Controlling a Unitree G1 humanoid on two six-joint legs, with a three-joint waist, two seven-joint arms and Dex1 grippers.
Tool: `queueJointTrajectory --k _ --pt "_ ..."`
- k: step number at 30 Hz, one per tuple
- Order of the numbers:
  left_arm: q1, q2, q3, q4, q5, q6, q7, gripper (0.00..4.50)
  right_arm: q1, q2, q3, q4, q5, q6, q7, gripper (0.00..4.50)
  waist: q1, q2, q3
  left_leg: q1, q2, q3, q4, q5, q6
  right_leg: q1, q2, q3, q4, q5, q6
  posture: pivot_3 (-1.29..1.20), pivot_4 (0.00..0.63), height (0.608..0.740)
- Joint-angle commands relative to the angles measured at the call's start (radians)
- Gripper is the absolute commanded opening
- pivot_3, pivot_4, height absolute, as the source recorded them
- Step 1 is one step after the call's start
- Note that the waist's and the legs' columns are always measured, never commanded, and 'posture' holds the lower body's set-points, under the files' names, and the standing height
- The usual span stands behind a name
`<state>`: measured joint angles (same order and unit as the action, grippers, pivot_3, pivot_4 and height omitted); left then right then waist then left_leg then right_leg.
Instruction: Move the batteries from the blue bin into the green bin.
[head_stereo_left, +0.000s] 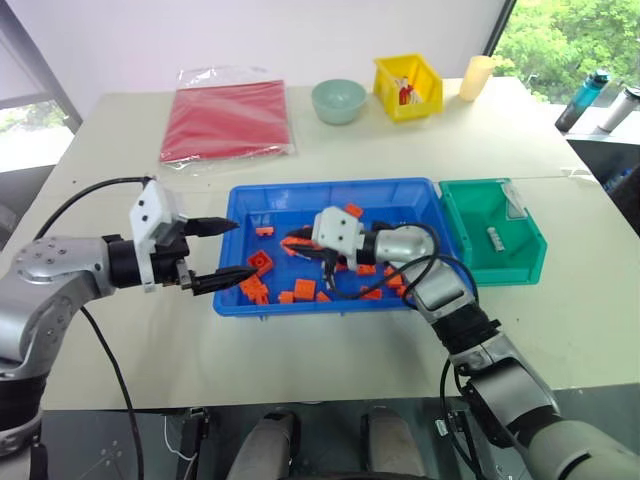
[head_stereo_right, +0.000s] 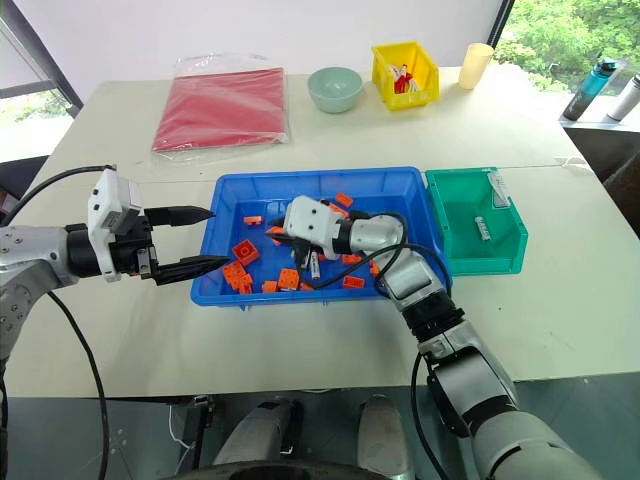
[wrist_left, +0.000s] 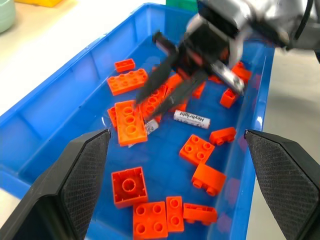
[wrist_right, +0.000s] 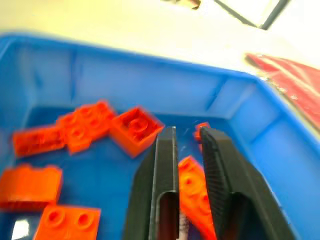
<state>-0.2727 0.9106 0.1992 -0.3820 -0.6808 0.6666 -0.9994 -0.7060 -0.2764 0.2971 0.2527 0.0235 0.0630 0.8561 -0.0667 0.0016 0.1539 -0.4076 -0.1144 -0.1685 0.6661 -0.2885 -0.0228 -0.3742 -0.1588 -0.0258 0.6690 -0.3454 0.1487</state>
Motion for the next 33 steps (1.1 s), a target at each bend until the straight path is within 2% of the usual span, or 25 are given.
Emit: queueJointTrajectory --k 1,5,9,10,11,13,14,16,31,33 --pt "-0.031 -0.007 -0.006 -0.003 0.007 -0.024 -0.001 4.5 -0.066 0.024 -0.05 0.041 -0.003 0.04 -0.077 0.63 -0.001 0.0 0.0 0.0 0.0 0.0 0.0 0.0 0.0 0.0 0.0 0.0 0.0 0.0 0.0 0.0 0.15 0.717" --pt "-0.044 -0.011 -0.015 0.0 0.011 -0.026 -0.001 4.5 -0.084 0.019 -0.05 0.058 0.0 0.034 -0.059 0.63 -0.004 0.0 0.0 0.0 0.0 0.0 -0.001 0.0 0.0 -0.001 0.0 0.0 0.0 0.0 0.0 0.0 0.15 0.717" --pt "-0.048 -0.012 -0.016 0.004 0.015 -0.028 -0.006 4.5 -0.049 -0.019 -0.017 -0.018 -0.003 -0.01 0.013 0.63 -0.003 0.0 0.0 0.0 0.0 0.0 -0.001 0.0 0.0 -0.001 0.0 0.0 0.0 0.0 0.0 0.0 0.15 0.717" --pt "-0.047 -0.012 -0.016 0.004 0.016 -0.028 -0.007 4.5 -0.027 -0.031 -0.004 -0.052 0.005 -0.01 0.044 1.01 -0.002 0.0 0.0 0.0 0.0 0.0 -0.001 0.0 0.0 -0.001 0.0 0.0 0.0 0.0 0.0 0.0 0.15 0.717" --pt "-0.046 -0.012 -0.016 0.004 0.018 -0.029 -0.008 4.5 -0.01 -0.04 0.006 -0.075 0.002 -0.017 0.059 1.15 -0.002 0.0 0.0 0.0 0.0 0.0 -0.001 0.0 0.0 -0.001 0.0 0.0 0.0 0.0 0.0 0.0 0.15 0.717" --pt "-0.042 -0.014 -0.018 0.001 0.02 -0.03 -0.008 4.5 0.011 -0.048 0.03 -0.083 -0.04 -0.056 0.045 1.77 -0.003 0.0 0.0 0.0 0.0 0.0 -0.001 0.0 0.0 -0.001 0.0 0.0 0.0 0.0 0.0 0.0 0.15 0.717" --pt "-0.039 -0.014 -0.018 0.0 0.02 -0.03 -0.008 4.5 0.016 -0.05 0.041 -0.079 -0.062 -0.077 0.032 2.34 -0.003 0.0 0.0 0.0 0.0 0.0 -0.001 0.0 0.0 -0.001 0.0 0.0 0.0 0.0 0.0 0.0 0.15 0.717" --pt "-0.035 -0.015 -0.018 -0.005 0.019 -0.03 -0.007 4.5 0.023 -0.053 0.066 -0.06 -0.106 -0.118 0.011 3.07 -0.003 0.0 0.0 0.0 0.0 0.0 -0.001 0.0 0.0 -0.001 0.0 0.001 0.0 0.0 0.0 0.0 0.15 0.717" --pt "-0.042 -0.006 0.0 -0.015 0.008 -0.015 0.009 4.5 -0.068 0.032 0.097 0.235 -0.237 -0.281 -0.149 3.07 -0.004 -0.001 -0.001 0.001 0.001 0.0 0.0 0.0 -0.001 0.0 0.002 0.001 0.0 0.0 0.0 0.0 0.15 0.717" --pt "-0.042 -0.004 0.002 -0.016 0.008 -0.013 0.012 4.5 -0.082 0.045 0.09 0.259 -0.233 -0.29 -0.158 2.57 -0.004 -0.001 -0.001 0.001 0.001 0.0 0.0 0.0 -0.001 0.0 0.002 0.001 0.0 0.0 0.0 0.0 0.15 0.717"
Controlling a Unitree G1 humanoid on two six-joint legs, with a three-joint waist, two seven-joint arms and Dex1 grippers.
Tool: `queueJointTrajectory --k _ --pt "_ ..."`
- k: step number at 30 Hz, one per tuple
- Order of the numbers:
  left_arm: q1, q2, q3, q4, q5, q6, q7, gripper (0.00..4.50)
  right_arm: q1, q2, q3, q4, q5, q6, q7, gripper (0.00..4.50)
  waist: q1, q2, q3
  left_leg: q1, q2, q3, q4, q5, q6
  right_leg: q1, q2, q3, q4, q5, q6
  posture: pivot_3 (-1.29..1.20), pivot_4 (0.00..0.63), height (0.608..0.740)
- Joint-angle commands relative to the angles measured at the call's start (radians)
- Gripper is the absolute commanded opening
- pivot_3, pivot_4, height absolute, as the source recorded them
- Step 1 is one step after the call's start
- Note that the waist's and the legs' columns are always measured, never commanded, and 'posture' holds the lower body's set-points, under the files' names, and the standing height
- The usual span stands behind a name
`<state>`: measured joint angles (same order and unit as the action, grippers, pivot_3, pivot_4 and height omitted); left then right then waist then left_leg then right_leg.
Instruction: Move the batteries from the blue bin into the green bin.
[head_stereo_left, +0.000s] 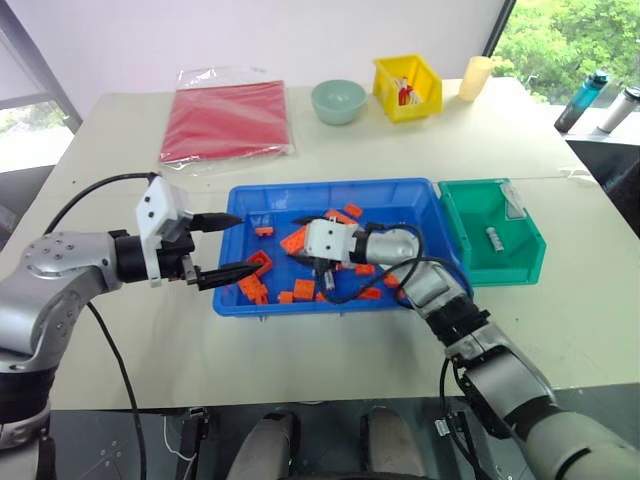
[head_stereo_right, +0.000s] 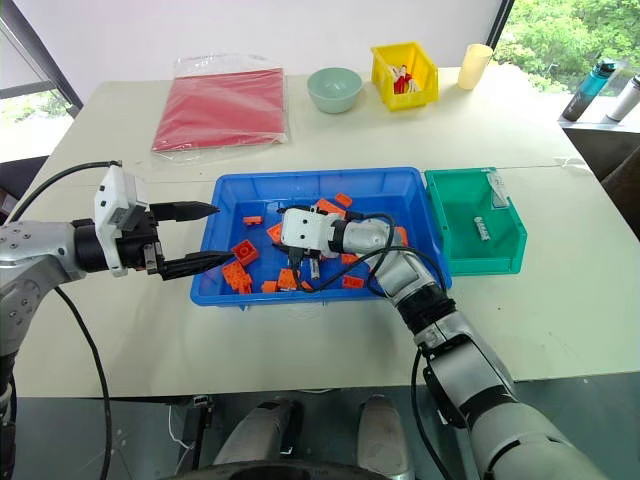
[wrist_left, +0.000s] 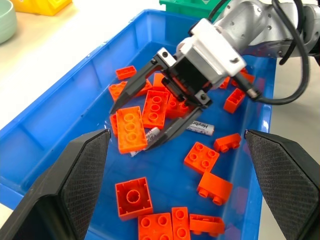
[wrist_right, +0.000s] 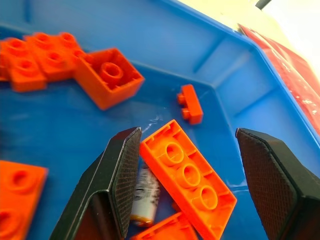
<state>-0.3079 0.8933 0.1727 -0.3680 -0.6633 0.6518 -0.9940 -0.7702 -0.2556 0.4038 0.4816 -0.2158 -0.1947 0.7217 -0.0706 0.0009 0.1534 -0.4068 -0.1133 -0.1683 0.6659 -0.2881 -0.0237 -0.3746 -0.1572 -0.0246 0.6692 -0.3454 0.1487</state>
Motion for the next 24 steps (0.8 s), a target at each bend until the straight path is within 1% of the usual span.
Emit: queueJointTrajectory --k 1,2,4,6,9,13,15,18,19,22,23,24 --pt "-0.007 0.013 0.028 -0.03 -0.01 0.003 0.008 4.5 -0.023 0.031 -0.02 0.037 0.013 -0.031 -0.025 2.37 -0.001 0.0 0.0 0.0 0.0 0.0 0.0 0.0 0.0 0.0 0.0 0.0 0.0 0.0 0.0 0.0 0.15 0.717" --pt "-0.008 0.013 0.029 -0.03 -0.011 0.004 0.009 4.5 -0.029 0.037 -0.024 0.042 0.02 -0.027 -0.024 1.86 -0.001 0.0 0.0 0.0 0.0 0.0 0.0 0.0 0.0 0.0 0.0 0.0 0.0 0.0 0.0 0.0 0.15 0.717" --pt "-0.008 0.014 0.028 -0.031 -0.01 0.005 0.012 4.5 -0.048 0.053 -0.032 0.058 0.026 -0.012 -0.027 0.97 -0.001 0.0 0.0 0.0 0.0 0.0 0.0 0.0 0.0 0.0 0.0 0.0 0.0 0.0 0.0 0.0 0.15 0.717" --pt "-0.012 0.011 0.025 -0.033 -0.012 0.008 0.017 4.5 -0.081 0.067 -0.038 0.098 0.002 -0.01 -0.062 0.01 -0.003 0.0 0.0 0.0 0.001 0.0 0.0 0.0 0.0 0.0 0.001 0.0 0.0 0.0 0.0 0.0 0.15 0.717" --pt "-0.018 0.007 0.022 -0.035 -0.013 0.01 0.022 4.5 -0.104 0.084 -0.061 0.111 0.03 0.02 -0.053 0.01 -0.004 0.0 0.0 0.0 0.002 0.0 -0.001 0.0 -0.001 -0.001 0.002 0.001 0.001 0.0 0.0 0.0 0.15 0.717" --pt "-0.022 0.006 0.02 -0.033 -0.012 0.01 0.022 4.5 -0.102 0.067 -0.099 0.009 0.109 0.149 0.045 0.01 0.001 0.0 0.0 0.0 0.002 0.0 -0.001 0.0 -0.001 0.0 0.002 0.001 0.001 0.0 0.0 0.0 0.15 0.717" --pt "-0.018 0.009 0.024 -0.036 -0.014 0.011 0.019 4.5 -0.07 0.037 -0.11 -0.118 0.151 0.269 0.107 0.01 0.001 0.0 0.0 0.0 0.001 0.0 0.0 0.0 -0.001 0.0 0.001 0.001 0.001 0.0 0.0 0.0 0.15 0.717" --pt "-0.006 0.017 0.029 -0.035 -0.017 0.01 0.004 4.5 -0.022 -0.006 -0.12 -0.308 0.213 0.52 0.168 0.01 0.001 0.0 0.0 -0.001 0.001 0.0 0.0 0.0 -0.001 -0.001 0.002 0.001 0.001 0.0 -0.001 0.0 0.15 0.717" --pt "-0.003 0.02 0.028 -0.032 -0.015 0.008 -0.002 4.5 -0.009 -0.021 -0.114 -0.36 0.221 0.59 0.18 0.25 0.001 0.0 0.0 -0.001 0.001 0.0 -0.001 0.0 -0.001 -0.001 0.001 0.001 0.001 0.0 -0.001 0.0 0.15 0.717" --pt "-0.007 0.019 0.017 -0.017 -0.004 -0.003 -0.016 4.5 0.016 -0.051 -0.079 -0.453 0.208 0.737 0.184 1.25 0.001 0.0 0.0 -0.001 0.002 0.0 -0.001 0.0 -0.001 -0.001 0.001 0.001 0.001 0.0 -0.001 0.0 0.15 0.717" --pt "-0.01 0.017 0.015 -0.014 -0.001 -0.005 -0.018 4.5 0.02 -0.055 -0.072 -0.469 0.206 0.761 0.182 1.8 0.001 0.0 0.0 -0.001 0.002 0.0 -0.001 0.0 -0.001 -0.001 0.001 0.001 0.001 0.0 -0.001 0.0 0.15 0.717" --pt "-0.016 0.014 0.01 -0.008 0.002 -0.008 -0.02 4.5 0.024 -0.053 -0.066 -0.477 0.212 0.798 0.181 2.21 0.001 0.0 0.0 -0.001 0.002 0.0 -0.001 0.0 -0.001 -0.001 0.001 0.002 0.002 0.0 -0.001 0.0 0.15 0.717"
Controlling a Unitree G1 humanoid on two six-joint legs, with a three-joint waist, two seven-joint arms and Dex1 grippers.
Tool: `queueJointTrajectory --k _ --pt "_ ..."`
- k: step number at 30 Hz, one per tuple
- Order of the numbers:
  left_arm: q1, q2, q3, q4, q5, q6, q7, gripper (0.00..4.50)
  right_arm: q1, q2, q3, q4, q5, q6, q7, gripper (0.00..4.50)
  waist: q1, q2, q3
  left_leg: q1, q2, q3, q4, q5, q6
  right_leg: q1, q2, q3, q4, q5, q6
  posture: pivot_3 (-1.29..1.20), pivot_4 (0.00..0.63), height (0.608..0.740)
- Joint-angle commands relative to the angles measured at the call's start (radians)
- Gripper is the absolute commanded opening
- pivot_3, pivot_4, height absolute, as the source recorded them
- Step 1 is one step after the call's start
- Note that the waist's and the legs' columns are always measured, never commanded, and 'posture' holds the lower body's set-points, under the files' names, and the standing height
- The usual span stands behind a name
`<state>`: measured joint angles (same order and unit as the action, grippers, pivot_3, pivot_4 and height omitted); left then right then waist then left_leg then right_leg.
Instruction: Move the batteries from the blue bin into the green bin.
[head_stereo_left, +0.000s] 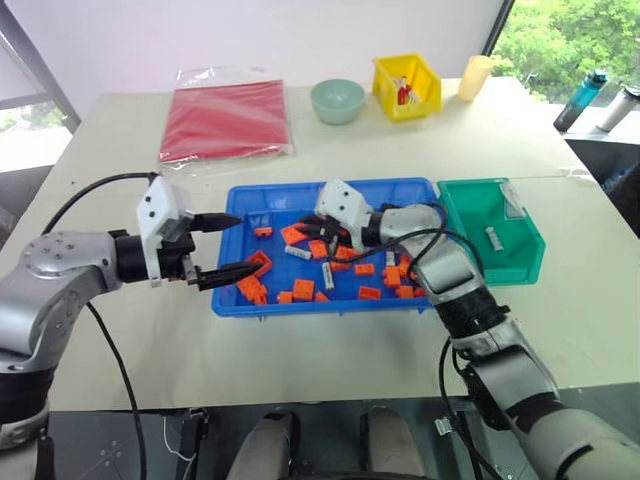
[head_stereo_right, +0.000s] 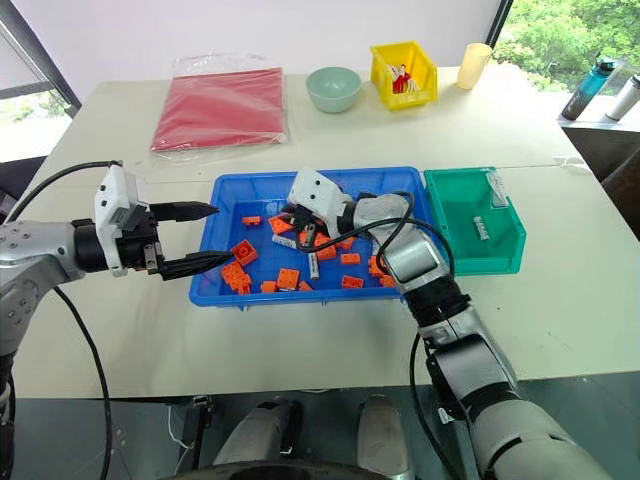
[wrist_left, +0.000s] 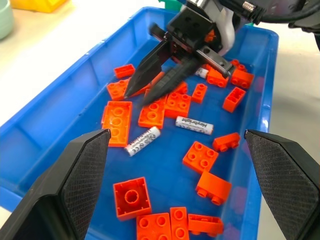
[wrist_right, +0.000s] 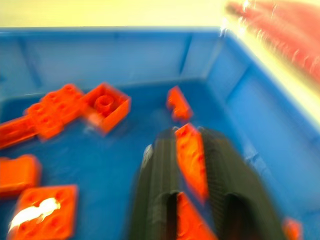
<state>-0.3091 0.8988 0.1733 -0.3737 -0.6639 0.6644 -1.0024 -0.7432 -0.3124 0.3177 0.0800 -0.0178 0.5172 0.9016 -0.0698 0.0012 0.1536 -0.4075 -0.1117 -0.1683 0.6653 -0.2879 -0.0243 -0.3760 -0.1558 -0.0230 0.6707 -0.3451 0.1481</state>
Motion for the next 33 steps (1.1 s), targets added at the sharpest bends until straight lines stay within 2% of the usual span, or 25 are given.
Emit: queueJointTrajectory --k 1,8,18,20,22,23,24,31,33 --pt "-0.021 0.006 0.005 0.002 0.004 -0.021 -0.012 4.5 -0.001 0.006 0.027 -0.079 0.017 0.113 0.001 2.21 0.0 0.0 0.0 0.0 0.0 0.0 0.0 0.0 0.0 0.0 0.0 0.0 0.0 0.0 0.0 0.0 0.15 0.717" --pt "-0.033 -0.001 -0.009 0.012 0.013 -0.032 -0.026 4.5 -0.039 0.06 0.052 0.061 -0.002 0.134 -0.059 2.21 0.001 0.0 0.0 0.0 0.0 0.001 0.0 0.0 0.0 -0.001 0.0 0.001 0.0 0.0 0.0 0.0 0.15 0.717" --pt "-0.021 -0.007 -0.004 -0.004 0.015 -0.032 -0.015 4.5 -0.078 0.072 0.11 0.198 -0.03 0.083 -0.043 2.21 -0.001 0.0 0.0 0.0 0.0 0.001 0.0 0.0 0.0 -0.001 0.0 0.001 0.0 0.0 0.0 0.0 0.15 0.717" --pt "-0.018 -0.007 -0.002 -0.005 0.015 -0.032 -0.013 4.5 -0.086 0.073 0.122 0.218 -0.038 0.066 -0.039 1.69 0.0 0.0 0.0 0.0 0.0 0.001 0.0 0.0 0.0 -0.001 0.0 0.001 0.0 0.0 0.0 0.0 0.15 0.717" --pt "-0.017 -0.007 0.0 -0.003 0.016 -0.034 -0.014 4.5 -0.091 0.076 0.132 0.225 -0.041 0.057 -0.03 0.95 0.0 0.0 0.0 0.0 0.0 0.001 0.0 0.0 0.0 -0.001 0.0 0.001 0.0 0.0 0.0 0.0 0.15 0.717" --pt "-0.015 -0.007 0.0 -0.003 0.016 -0.036 -0.014 4.5 -0.091 0.074 0.137 0.222 -0.044 0.055 -0.025 0.79 0.0 0.0 0.0 0.0 0.0 0.0 0.0 0.0 0.0 0.0 0.0 0.001 0.0 0.0 0.0 0.0 0.15 0.717" --pt "-0.015 -0.007 -0.001 -0.002 0.017 -0.037 -0.014 4.5 -0.09 0.074 0.14 0.218 -0.047 0.056 -0.021 0.16 0.0 0.0 0.0 0.0 0.0 0.0 0.0 0.0 0.0 0.0 0.0 0.001 0.0 0.0 0.0 0.0 0.15 0.717" --pt "-0.027 -0.017 -0.016 0.024 0.032 -0.059 -0.022 4.5 -0.091 0.048 0.072 0.111 -0.003 0.122 -0.014 0.15 0.001 0.0 0.0 0.0 0.0 0.0 0.0 0.0 0.0 0.0 0.0 0.001 0.0 0.0 0.0 0.0 0.15 0.717" --pt "-0.029 -0.026 -0.028 0.031 0.036 -0.069 -0.028 4.5 -0.088 0.002 -0.081 -0.047 0.118 0.275 0.007 0.15 0.003 0.0 0.0 -0.001 0.0 0.0 0.0 0.0 0.0 -0.001 0.0 0.001 0.0 0.0 0.0 0.0 0.15 0.717"
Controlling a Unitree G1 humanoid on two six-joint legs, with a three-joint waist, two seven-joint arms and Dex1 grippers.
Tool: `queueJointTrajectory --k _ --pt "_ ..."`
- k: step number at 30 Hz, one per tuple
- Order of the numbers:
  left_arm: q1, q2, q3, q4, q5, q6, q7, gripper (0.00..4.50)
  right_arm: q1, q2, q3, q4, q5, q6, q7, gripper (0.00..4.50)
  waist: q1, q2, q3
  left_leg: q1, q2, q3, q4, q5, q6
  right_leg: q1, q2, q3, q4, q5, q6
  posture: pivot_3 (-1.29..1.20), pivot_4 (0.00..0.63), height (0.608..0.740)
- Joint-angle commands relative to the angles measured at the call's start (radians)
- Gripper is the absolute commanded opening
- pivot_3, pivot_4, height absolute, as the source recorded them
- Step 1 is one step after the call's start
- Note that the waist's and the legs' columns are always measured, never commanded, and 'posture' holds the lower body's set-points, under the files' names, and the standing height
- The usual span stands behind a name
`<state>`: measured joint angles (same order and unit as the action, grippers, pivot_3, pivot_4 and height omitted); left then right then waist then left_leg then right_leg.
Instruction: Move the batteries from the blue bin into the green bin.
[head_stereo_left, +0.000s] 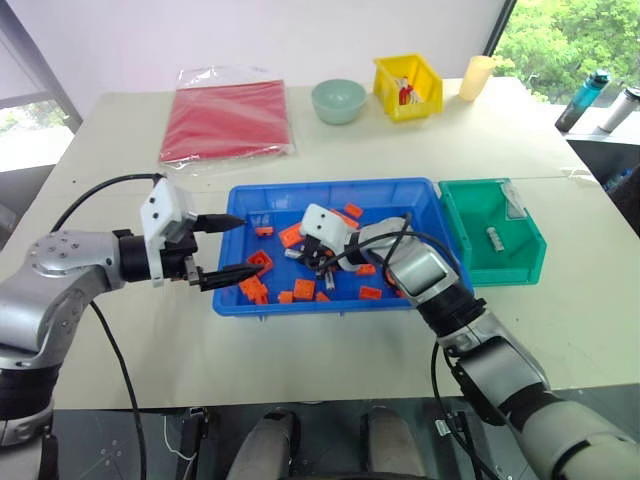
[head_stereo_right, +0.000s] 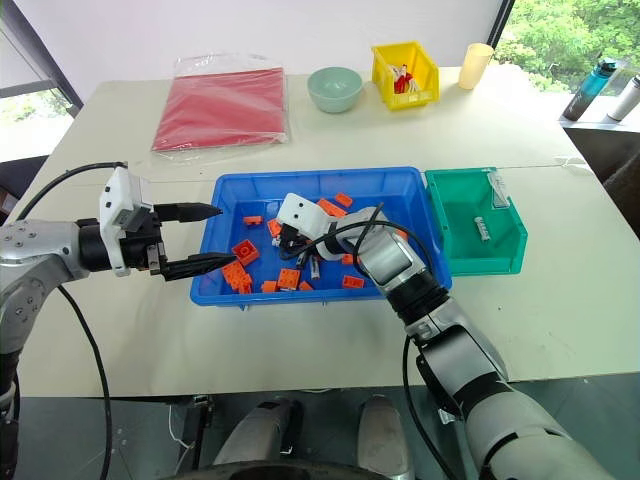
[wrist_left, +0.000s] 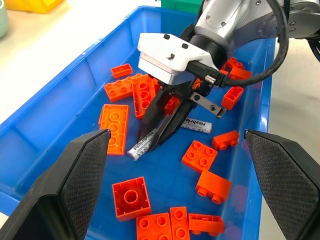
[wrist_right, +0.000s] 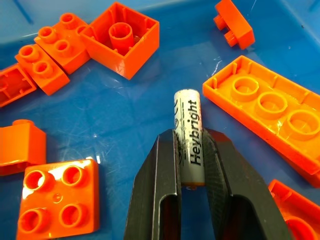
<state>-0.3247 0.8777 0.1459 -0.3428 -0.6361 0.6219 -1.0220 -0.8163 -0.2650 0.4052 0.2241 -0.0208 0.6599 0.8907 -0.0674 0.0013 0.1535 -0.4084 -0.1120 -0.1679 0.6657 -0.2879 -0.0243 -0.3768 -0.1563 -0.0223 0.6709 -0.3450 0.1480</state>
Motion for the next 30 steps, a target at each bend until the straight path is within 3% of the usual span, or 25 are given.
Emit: queueJointTrajectory --k 1,5,10,13,18,20,22,25,30 --pt "-0.013 -0.008 -0.005 0.002 0.01 -0.031 -0.011 4.5 -0.014 -0.062 -0.222 -0.247 0.164 0.191 0.022 0.15 0.003 0.0 0.0 -0.001 -0.001 0.0 0.0 0.0 0.0 -0.001 0.0 0.0 0.0 0.0 0.0 0.0 0.15 0.717" --pt "-0.006 -0.024 -0.019 0.009 0.014 -0.041 -0.022 4.5 -0.003 -0.168 -0.445 -0.381 0.298 0.41 -0.006 0.15 0.011 0.0 0.0 -0.001 -0.001 0.0 0.0 0.0 0.0 -0.001 -0.001 0.0 0.001 0.0 0.0 0.0 0.15 0.717" --pt "0.002 -0.065 -0.047 0.005 0.02 -0.049 -0.015 4.5 0.123 -0.412 -0.648 -0.386 0.288 0.464 -0.056 0.15 0.029 0.0 0.0 -0.001 -0.001 0.001 0.0 0.0 0.0 -0.001 -0.001 0.0 0.001 0.0 0.0 0.0 0.15 0.717" --pt "-0.01 -0.078 -0.064 0.007 0.02 -0.048 -0.022 4.5 0.224 -0.508 -0.721 -0.39 0.3 0.469 -0.076 0.15 0.038 0.0 0.0 -0.001 -0.003 0.002 0.0 0.0 0.001 0.0 -0.003 0.0 0.0 0.0 0.0 0.0 0.15 0.717" --pt "-0.05 -0.088 -0.089 0.035 0.028 -0.057 -0.032 4.5 0.339 -0.541 -0.771 -0.412 0.314 0.476 -0.128 0.15 0.022 0.0 0.0 0.0 0.0 0.007 0.0 0.0 0.001 -0.001 -0.002 0.003 -0.001 0.0 0.0 0.0 0.15 0.717" --pt "-0.064 -0.091 -0.094 0.049 0.031 -0.06 -0.036 4.5 0.354 -0.541 -0.77 -0.409 0.32 0.467 -0.148 1.18 0.021 0.0 0.0 0.0 0.002 0.01 0.0 0.0 0.001 -0.001 0.0 0.005 -0.001 0.0 0.0 0.0 0.15 0.717" --pt "-0.071 -0.094 -0.097 0.057 0.035 -0.064 -0.039 4.5 0.347 -0.542 -0.761 -0.401 0.321 0.445 -0.167 1.81 0.023 0.0 0.0 0.001 0.002 0.011 0.0 0.0 0.001 -0.002 0.0 0.006 0.0 0.0 0.0 0.0 0.15 0.717" --pt "-0.072 -0.095 -0.097 0.06 0.039 -0.067 -0.044 4.5 0.304 -0.561 -0.723 -0.376 0.314 0.376 -0.171 3.38 0.024 0.0 0.0 0.001 0.002 0.011 0.0 0.0 0.001 -0.002 0.0 0.007 0.0 0.0 0.0 0.0 0.15 0.717" --pt "-0.058 -0.092 -0.092 0.045 0.038 -0.064 -0.049 4.5 0.184 -0.559 -0.597 -0.391 0.372 0.278 -0.055 3.38 0.022 0.0 0.0 0.001 0.002 0.011 0.0 0.0 0.001 -0.002 0.0 0.008 -0.001 0.0 0.0 0.0 0.15 0.717"
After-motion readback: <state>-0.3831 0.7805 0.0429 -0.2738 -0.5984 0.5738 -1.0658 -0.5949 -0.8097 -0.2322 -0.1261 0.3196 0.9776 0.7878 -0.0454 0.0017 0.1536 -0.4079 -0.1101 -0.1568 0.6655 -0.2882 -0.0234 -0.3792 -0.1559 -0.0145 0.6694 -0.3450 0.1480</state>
